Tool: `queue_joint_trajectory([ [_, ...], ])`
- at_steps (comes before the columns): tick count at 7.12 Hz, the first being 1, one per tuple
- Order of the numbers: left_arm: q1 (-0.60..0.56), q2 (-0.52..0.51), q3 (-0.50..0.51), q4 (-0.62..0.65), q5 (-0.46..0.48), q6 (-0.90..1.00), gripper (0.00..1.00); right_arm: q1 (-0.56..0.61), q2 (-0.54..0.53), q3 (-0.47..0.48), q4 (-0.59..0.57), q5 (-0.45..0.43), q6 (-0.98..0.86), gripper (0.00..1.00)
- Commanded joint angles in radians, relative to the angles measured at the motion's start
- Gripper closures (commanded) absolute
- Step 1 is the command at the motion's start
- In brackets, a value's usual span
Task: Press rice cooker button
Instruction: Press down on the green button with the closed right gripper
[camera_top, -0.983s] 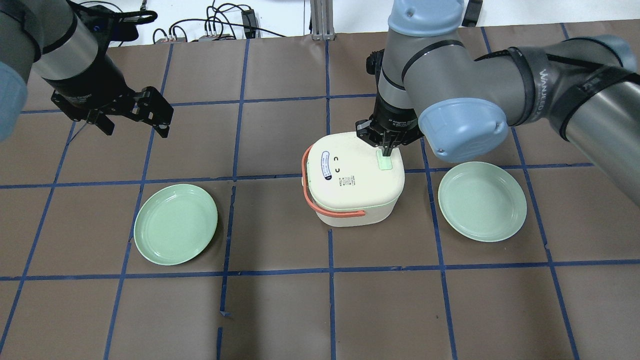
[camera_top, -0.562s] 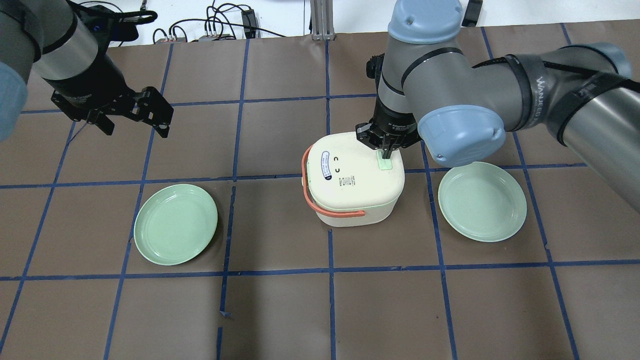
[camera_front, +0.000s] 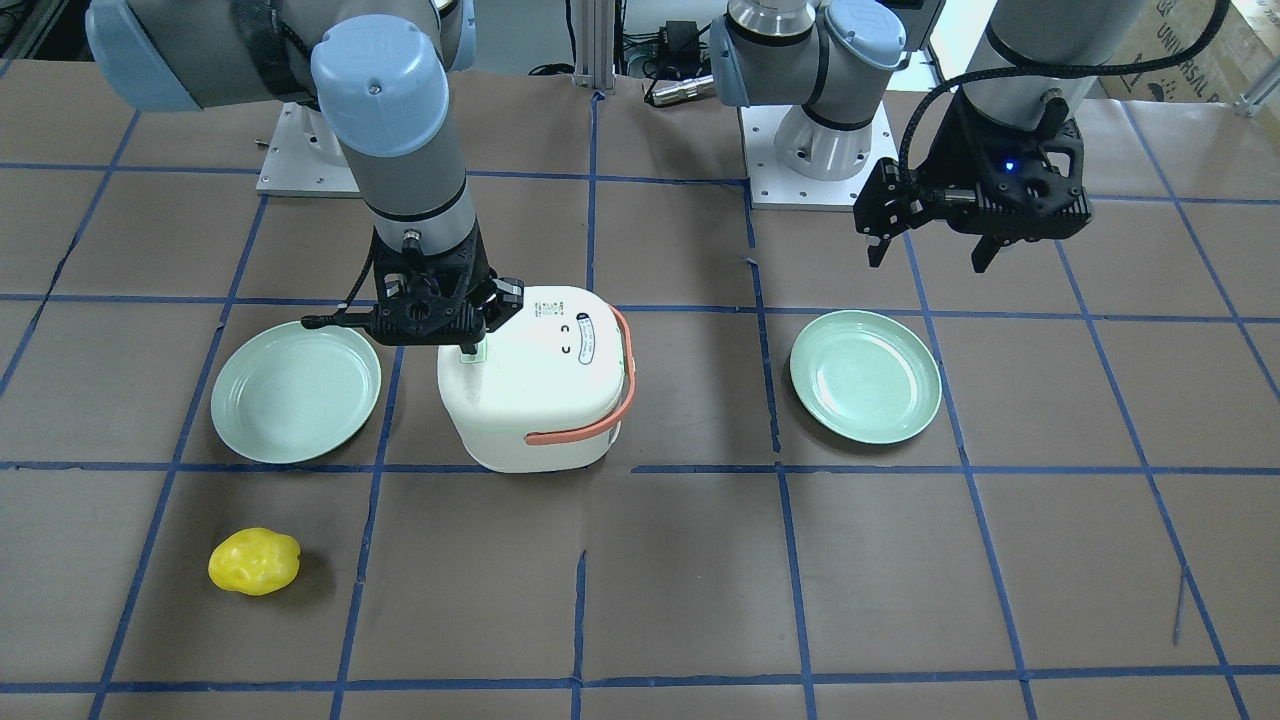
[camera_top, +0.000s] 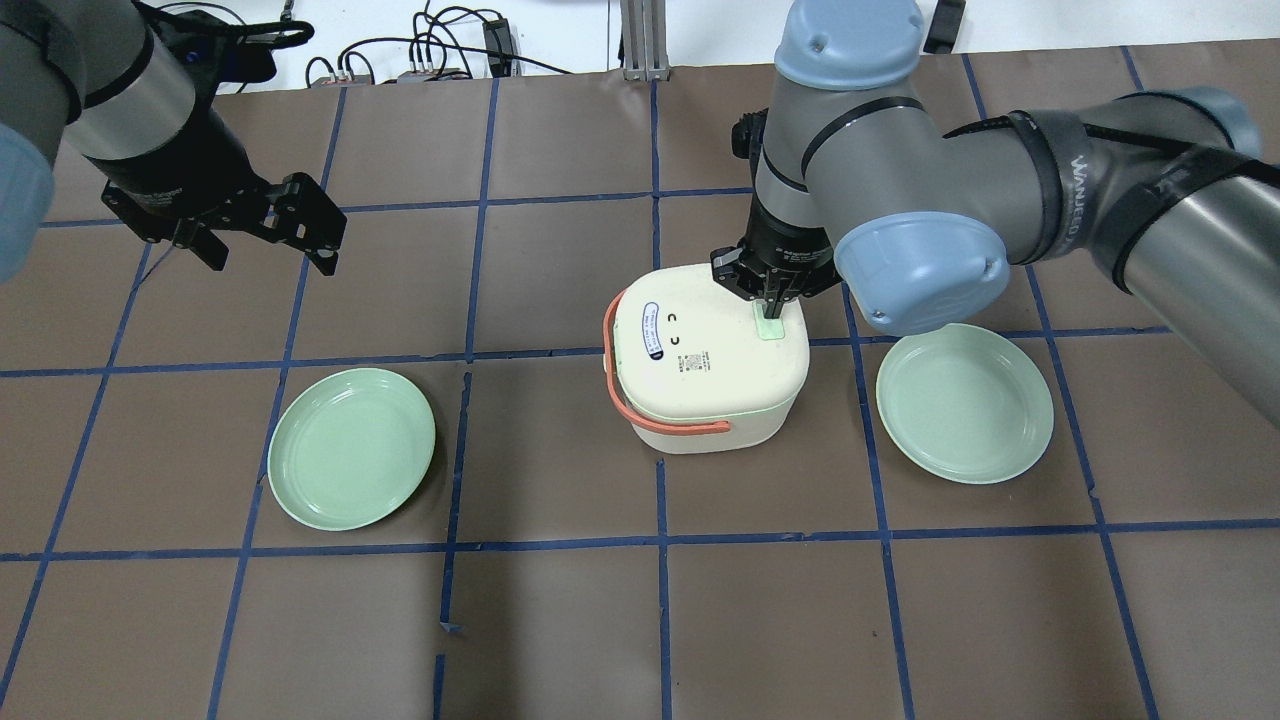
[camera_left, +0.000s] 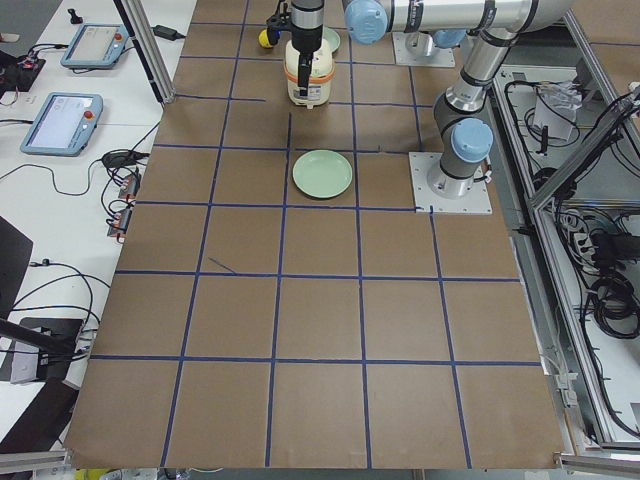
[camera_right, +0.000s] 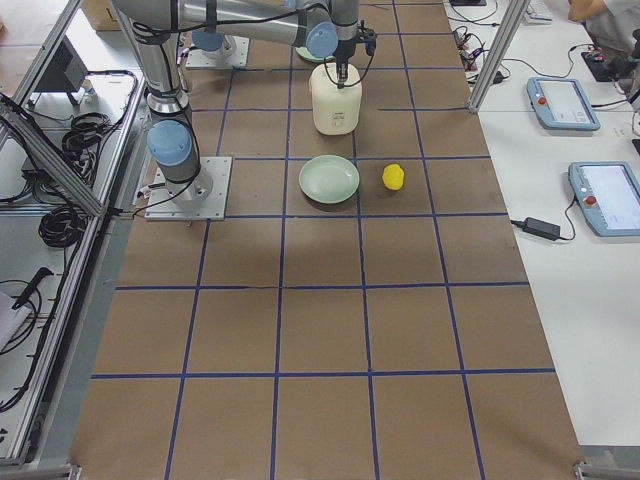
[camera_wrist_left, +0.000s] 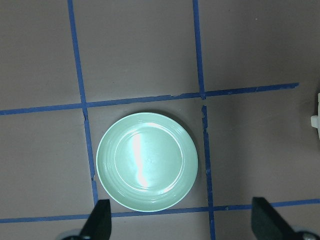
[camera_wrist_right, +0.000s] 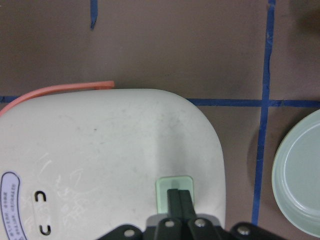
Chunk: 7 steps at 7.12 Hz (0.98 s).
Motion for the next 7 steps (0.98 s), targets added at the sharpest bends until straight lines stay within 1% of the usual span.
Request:
queue_joint_trajectory([
  [1, -0.001, 0.000, 0.000, 0.000, 0.000, 0.000, 0.00, 0.000, 0.001, 0.000, 0.000, 0.000, 0.001, 0.92],
  [7, -0.001, 0.000, 0.000, 0.000, 0.000, 0.000, 0.00, 0.000, 0.007, 0.017, -0.008, 0.000, -0.002, 0.92],
])
